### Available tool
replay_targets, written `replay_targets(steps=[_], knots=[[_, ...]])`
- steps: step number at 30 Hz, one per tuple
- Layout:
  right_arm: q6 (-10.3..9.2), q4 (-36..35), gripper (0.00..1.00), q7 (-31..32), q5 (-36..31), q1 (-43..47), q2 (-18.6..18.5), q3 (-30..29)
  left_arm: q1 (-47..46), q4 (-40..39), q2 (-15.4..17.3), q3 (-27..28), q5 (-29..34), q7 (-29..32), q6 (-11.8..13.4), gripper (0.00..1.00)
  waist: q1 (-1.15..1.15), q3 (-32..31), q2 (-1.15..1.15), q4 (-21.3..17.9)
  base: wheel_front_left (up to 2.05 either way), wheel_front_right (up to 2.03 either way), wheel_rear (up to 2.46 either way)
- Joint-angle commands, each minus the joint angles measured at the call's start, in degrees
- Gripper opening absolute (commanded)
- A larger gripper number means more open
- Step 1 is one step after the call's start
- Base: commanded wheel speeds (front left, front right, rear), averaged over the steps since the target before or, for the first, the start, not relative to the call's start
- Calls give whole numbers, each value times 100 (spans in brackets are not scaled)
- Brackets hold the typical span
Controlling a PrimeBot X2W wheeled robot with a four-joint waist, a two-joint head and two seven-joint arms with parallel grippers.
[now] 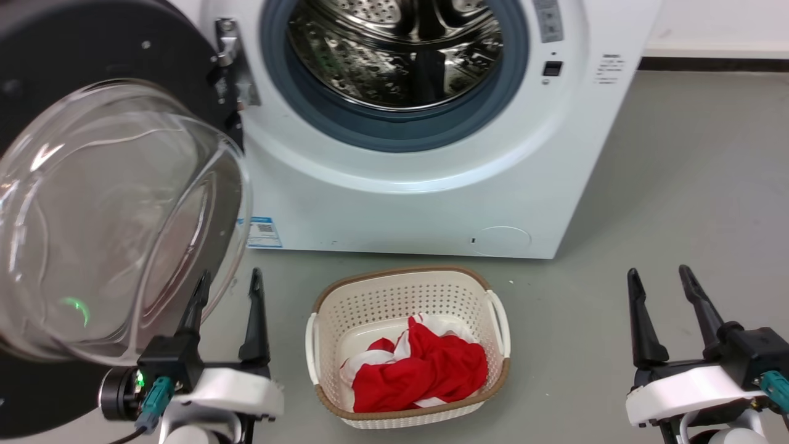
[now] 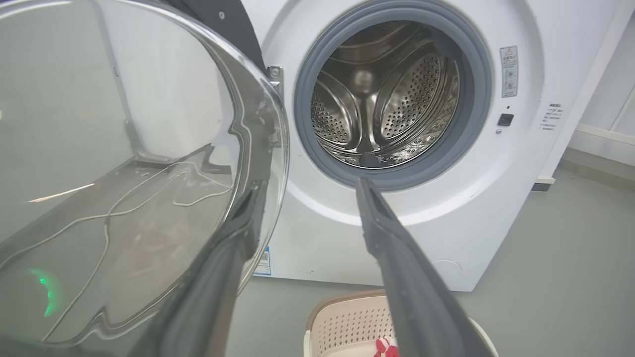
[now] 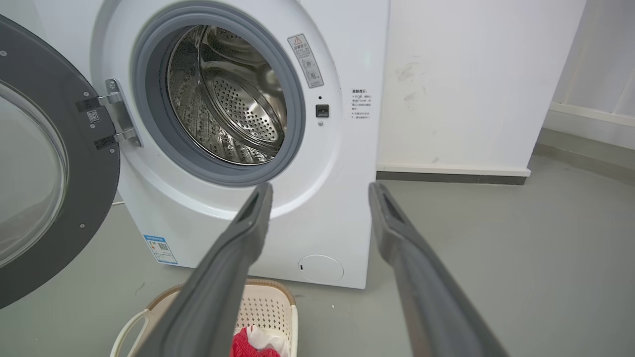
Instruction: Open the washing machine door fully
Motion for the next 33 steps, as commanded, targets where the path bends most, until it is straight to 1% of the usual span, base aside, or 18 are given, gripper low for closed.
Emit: replay_targets(steps=[1,7,13,22,33], knots=[[-4,-67,100,1,-21,-6,7,-18,-128,3,-51,20,61,-14,-34,100,0,6,0,-111,0,0,0],[-4,-205,100,31,-42,93,8,-60,-306,-56,-254,147,260,-14,-98,100,0,-21,0,-329,0,0,0],[-4,-253,100,41,-42,166,7,-1,-178,-75,-345,272,494,-14,-114,100,0,-44,0,-430,0,0,0],[-4,-75,100,49,-12,191,7,127,-115,168,-421,383,682,-14,-209,100,0,-41,0,-437,0,0,0],[-4,-100,100,38,-56,124,7,99,-152,168,-494,481,822,-14,-307,100,0,-39,0,-445,0,0,0]])
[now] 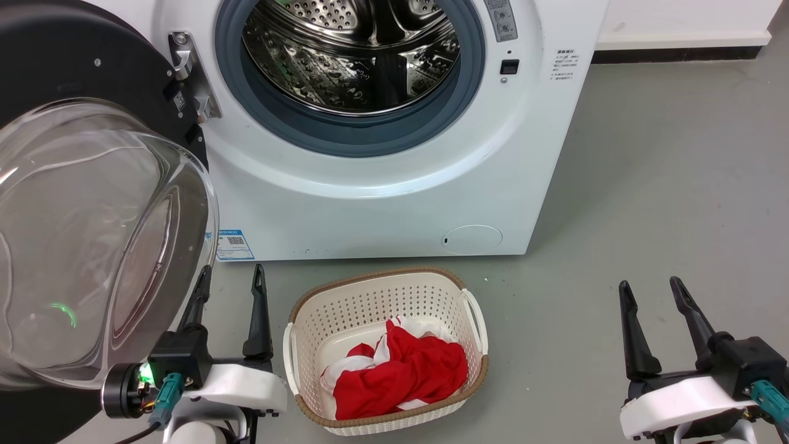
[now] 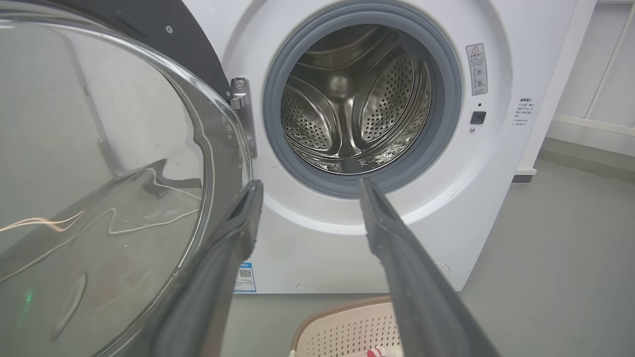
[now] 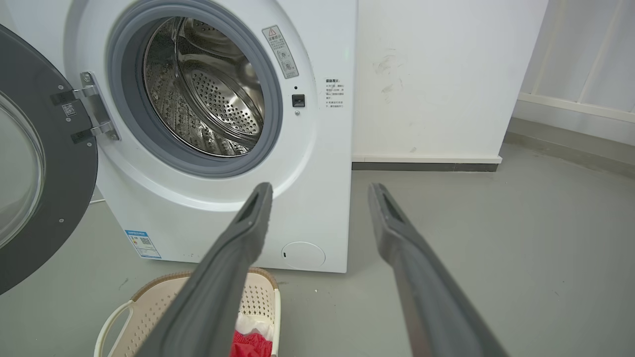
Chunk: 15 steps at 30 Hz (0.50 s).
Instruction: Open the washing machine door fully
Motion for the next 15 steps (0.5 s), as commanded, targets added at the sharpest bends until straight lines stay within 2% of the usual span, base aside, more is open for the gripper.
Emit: replay_targets(steps=[1,10,11,15], knots=[[-4,-11,100,-18,-26,-56,7,-3,-21,10,-16,19,42,-14,-25,100,0,3,0,0,0,0,0],[-4,17,100,-24,17,-64,7,-7,-9,44,-63,82,90,-14,-67,100,0,-6,0,3,0,0,0],[-4,20,0,-25,22,-60,7,-4,0,51,-70,86,92,-14,-75,0,0,-10,0,3,0,0,0],[0,117,0,7,141,71,1,18,11,206,-51,98,-96,69,-82,0,0,-12,0,5,0,0,0]])
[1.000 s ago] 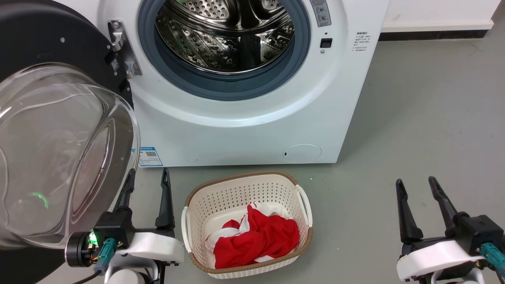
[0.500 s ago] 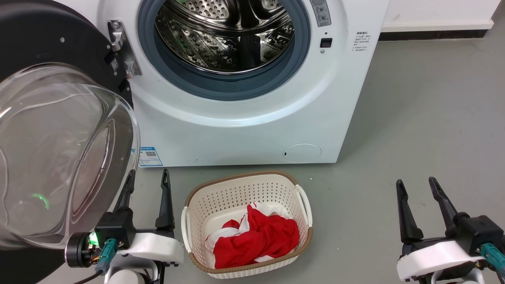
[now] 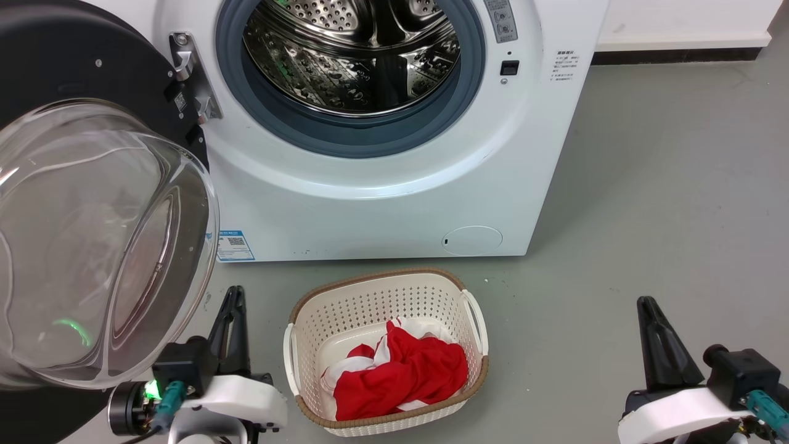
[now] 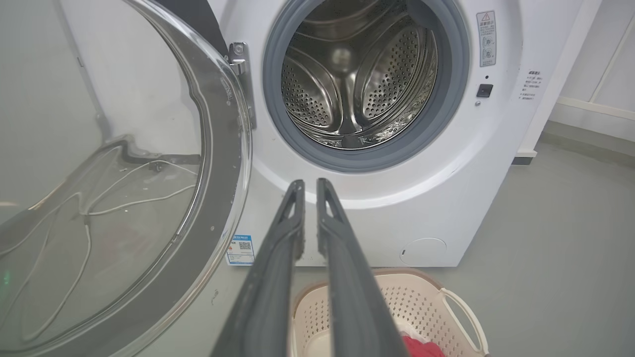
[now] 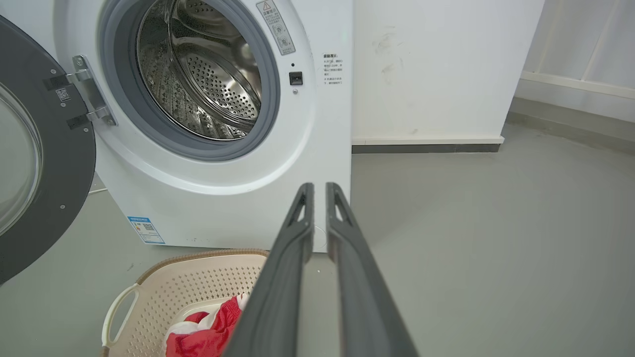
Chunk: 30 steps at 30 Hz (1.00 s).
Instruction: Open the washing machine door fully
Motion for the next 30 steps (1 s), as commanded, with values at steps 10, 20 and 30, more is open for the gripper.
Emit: replay_targets(steps=[10,20,30], knots=[[0,64,0,195,1344,-169,-56,0,-133,1,-20,180,-1237,317,-155,0,0,-22,0,14,0,0,0],[-1,190,0,363,2433,-276,-91,-8,-136,23,-37,270,-2267,547,-277,0,0,-44,0,27,0,0,0],[-1,300,0,521,3394,-358,-115,-27,-160,64,-53,365,-3186,771,-386,0,0,-65,0,40,0,0,0]])
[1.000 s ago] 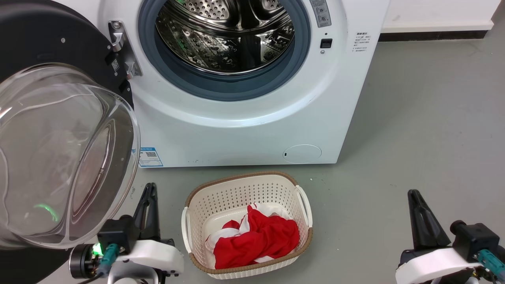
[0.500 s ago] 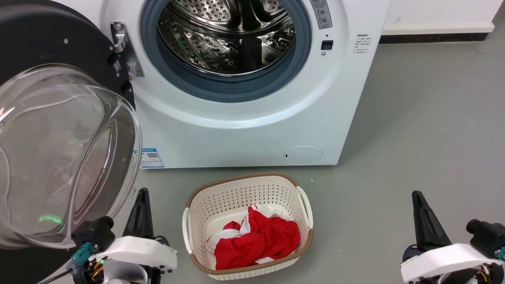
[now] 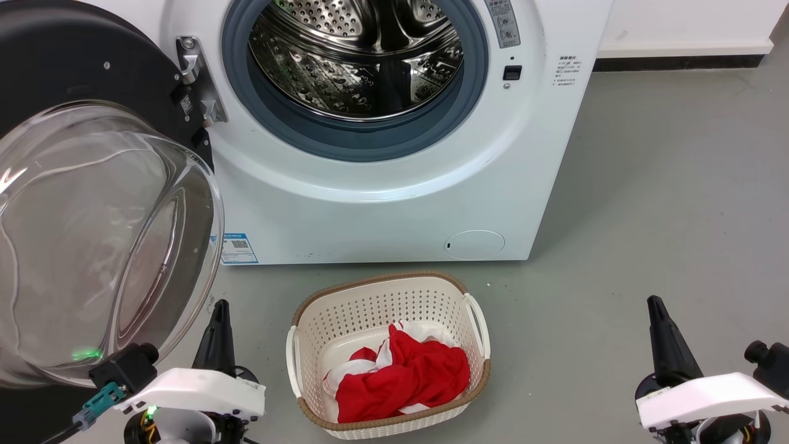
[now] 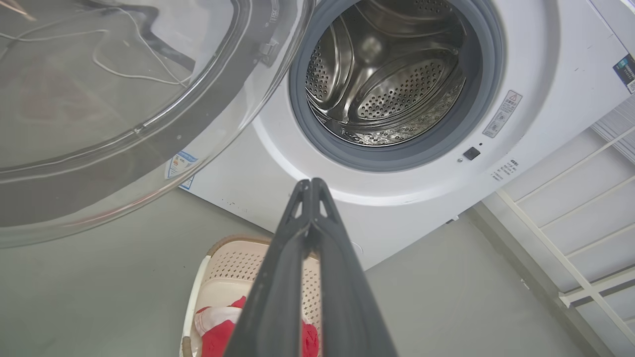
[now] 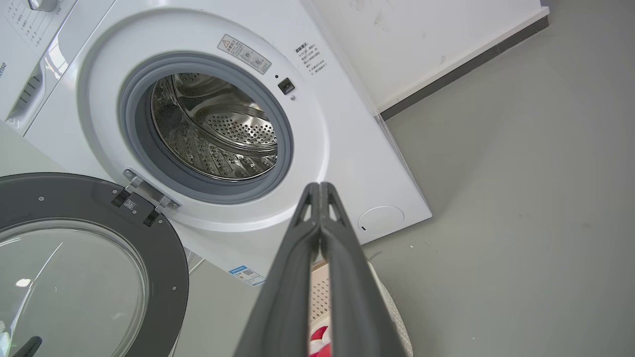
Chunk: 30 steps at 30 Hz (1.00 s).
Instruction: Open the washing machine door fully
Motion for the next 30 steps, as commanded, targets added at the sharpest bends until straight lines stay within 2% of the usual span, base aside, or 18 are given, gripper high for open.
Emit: replay_targets(steps=[1,30], knots=[[-1,-35,0,33,215,-156,-50,-14,-156,-50,10,37,-195,36,-34,0,0,-3,0,2,0,0,0],[-1,226,0,442,2439,-356,-74,-97,-205,58,-30,281,-2342,579,-295,0,0,-66,0,40,0,0,0]])
